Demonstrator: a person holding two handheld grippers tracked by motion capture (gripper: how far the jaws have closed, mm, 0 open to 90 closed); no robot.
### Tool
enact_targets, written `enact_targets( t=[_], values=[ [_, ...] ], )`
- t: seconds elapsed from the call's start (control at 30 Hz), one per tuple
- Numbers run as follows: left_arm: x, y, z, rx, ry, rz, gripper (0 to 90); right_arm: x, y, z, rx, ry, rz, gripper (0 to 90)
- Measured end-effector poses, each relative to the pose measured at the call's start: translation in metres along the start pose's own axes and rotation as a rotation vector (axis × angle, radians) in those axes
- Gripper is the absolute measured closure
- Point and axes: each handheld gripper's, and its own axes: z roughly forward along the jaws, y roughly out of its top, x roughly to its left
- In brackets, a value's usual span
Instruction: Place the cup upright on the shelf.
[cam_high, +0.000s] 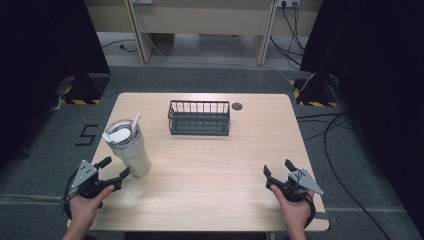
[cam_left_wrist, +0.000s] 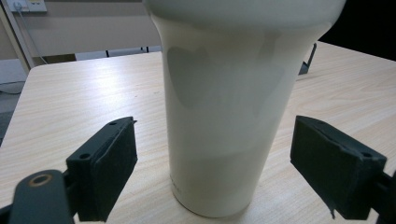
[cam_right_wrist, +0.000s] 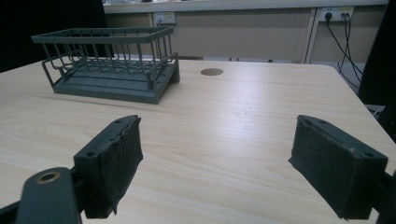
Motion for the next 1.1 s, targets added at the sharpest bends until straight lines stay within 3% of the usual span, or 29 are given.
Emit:
enact_targets(
  t=[0.33,0.53,0.8,1.1],
  values=[
    [-0.003,0.0,0.002,-0.002,-0.019,0.007,14.2,0.001,0.002,-0.001,-0.013,-0.009,-0.002,16.5],
    [-0.003,-0.001,0.008,-0.001,-0.037,-0.01,14.1,0.0,0.001,0.001,0.0,-0.007,0.0,16.4],
    [-0.008,0.001,0.017,0.002,-0.056,0.008,14.1,0.0,0.0,0.004,0.009,-0.005,-0.004,16.4],
    [-0.007,0.005,0.029,0.006,-0.048,0.014,13.0,0.002,0.0,0.007,0.015,0.002,-0.004,16.1]
  ],
)
